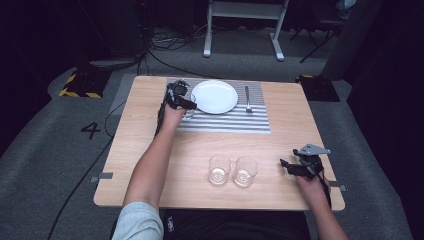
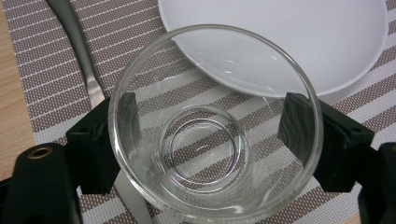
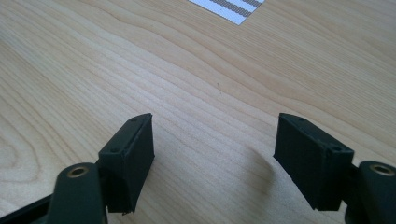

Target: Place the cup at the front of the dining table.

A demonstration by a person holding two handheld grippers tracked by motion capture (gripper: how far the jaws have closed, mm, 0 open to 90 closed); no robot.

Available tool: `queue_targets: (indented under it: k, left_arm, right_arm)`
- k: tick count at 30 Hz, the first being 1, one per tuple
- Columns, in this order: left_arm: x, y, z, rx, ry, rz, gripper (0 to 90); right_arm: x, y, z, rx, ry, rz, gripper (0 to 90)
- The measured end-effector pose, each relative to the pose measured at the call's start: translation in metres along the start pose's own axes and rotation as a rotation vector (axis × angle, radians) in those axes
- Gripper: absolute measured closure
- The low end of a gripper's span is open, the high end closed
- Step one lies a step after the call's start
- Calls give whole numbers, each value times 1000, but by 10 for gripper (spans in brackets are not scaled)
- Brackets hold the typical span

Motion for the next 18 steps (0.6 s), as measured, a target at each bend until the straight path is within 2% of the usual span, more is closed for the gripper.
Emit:
queue_targets:
  k: [2, 5, 11, 12, 14, 18]
  left_arm:
    - [-1, 0, 1, 4, 0, 2, 180]
    - [0, 2, 2, 20, 6, 36, 180]
    - [0, 2, 4, 29, 1, 34, 177]
    - [-1, 2, 3, 16, -2, 43, 176]
    - [-1, 1, 6, 8, -18, 24, 170]
    - [-3, -2, 13, -19, -22, 38, 151]
  right_arm:
    - [0, 0, 0, -2, 0, 5, 285]
    - [0, 0, 0, -3, 3, 2, 285]
    - [1, 0, 0, -4, 0, 9, 285]
    - [1, 0, 0, -4, 0, 10, 285]
    - [1, 0, 0, -4, 0, 10, 285]
    - [1, 0, 0, -3, 4, 17, 285]
Point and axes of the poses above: each handheld gripper's, and its own axes: z roughly backward along the jaws, y roughly out of its underside, x roughly to its left, the point moved 6 cm from there along -z, roughly forward along the jaws, and after that the axes turned 3 degrees about z, right-handed, at the moved point
